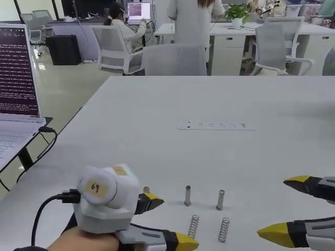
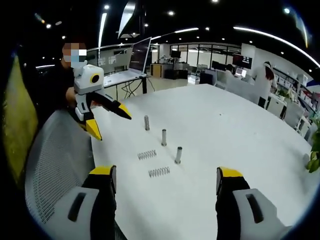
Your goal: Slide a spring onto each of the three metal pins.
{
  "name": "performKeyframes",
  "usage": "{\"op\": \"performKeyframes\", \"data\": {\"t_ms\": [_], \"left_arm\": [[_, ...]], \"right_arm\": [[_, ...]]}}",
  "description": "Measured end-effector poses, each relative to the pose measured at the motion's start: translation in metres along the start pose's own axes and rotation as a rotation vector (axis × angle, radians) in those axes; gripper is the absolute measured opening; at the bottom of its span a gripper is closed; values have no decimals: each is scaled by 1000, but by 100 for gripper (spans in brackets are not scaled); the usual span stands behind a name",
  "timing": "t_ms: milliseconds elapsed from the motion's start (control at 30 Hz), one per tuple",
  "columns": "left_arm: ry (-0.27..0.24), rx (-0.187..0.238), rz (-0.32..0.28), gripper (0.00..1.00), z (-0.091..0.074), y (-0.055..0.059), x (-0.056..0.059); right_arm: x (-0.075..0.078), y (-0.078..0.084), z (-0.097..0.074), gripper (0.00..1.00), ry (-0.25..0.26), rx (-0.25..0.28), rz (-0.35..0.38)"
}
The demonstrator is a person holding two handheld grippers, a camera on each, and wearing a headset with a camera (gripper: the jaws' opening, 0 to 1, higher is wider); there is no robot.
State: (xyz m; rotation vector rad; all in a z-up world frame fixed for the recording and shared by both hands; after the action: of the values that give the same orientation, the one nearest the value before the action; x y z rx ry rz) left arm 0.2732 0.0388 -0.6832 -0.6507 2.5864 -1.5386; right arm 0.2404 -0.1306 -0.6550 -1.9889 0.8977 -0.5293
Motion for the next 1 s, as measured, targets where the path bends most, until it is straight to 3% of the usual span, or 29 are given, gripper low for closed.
{"op": "performKeyframes", "data": {"t_ms": [400,667,1000], "left_arm": [[-27,-76,-21,59,26,16,-11],[-66,-123,1,57,44,24,-19],[-110,-189,-12,45,60,41,-30]], "right_arm": [[2,-1,-2,90,2,27,17],[1,1,-1,92,-1,24,20],[2,6,-2,91,-4,15,22]]}}
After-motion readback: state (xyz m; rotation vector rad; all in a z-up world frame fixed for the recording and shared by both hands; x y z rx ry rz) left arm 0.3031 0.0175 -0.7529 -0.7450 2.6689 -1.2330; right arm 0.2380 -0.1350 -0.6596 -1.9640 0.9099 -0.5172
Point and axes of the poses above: the centre of the closed fingertips' face, and the gripper's own axes: z roughly forward along the fingers, x roughly to its right, y roughly out of its underside, the point moved 2 cm from there along -z, roughly backward along the fingers, and after that the axes turned 1 degree about -z, right-handed, at the moved point
